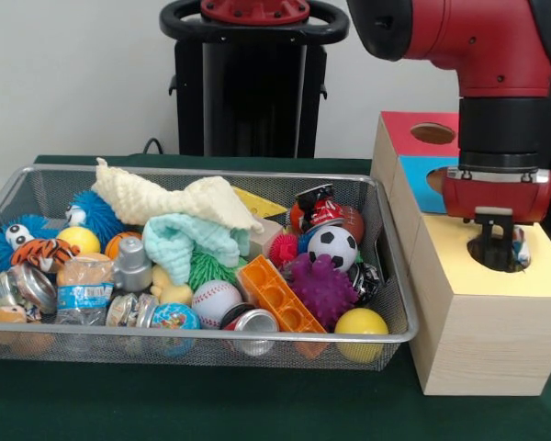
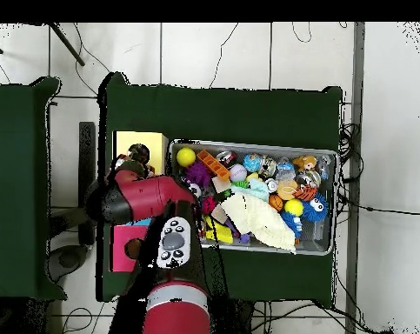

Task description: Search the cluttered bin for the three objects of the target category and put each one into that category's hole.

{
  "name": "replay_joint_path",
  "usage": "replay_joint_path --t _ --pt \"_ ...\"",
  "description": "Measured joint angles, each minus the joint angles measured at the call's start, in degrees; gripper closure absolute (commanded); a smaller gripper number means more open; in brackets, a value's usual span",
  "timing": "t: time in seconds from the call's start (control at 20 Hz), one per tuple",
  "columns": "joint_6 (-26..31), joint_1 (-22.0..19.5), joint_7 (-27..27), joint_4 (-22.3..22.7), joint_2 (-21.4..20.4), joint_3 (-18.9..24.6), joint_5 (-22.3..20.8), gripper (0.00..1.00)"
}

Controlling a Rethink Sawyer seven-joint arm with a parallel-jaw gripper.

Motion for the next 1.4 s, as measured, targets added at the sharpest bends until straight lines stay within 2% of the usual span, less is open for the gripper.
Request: replay_joint_path --t 0.3,0.85,1.15,1.4 --pt "-4.7 3.6 0.0 -2.1 2.9 -4.2 0.5 1.0" --pt "-4.9 7.5 0.0 -3.7 4.9 -9.0 3.5 1.0" --pt "-4.6 7.3 0.0 -3.6 4.8 -8.8 3.8 1.0" --pt "-3.3 3.8 0.0 -1.9 3.0 -4.8 3.8 1.0"
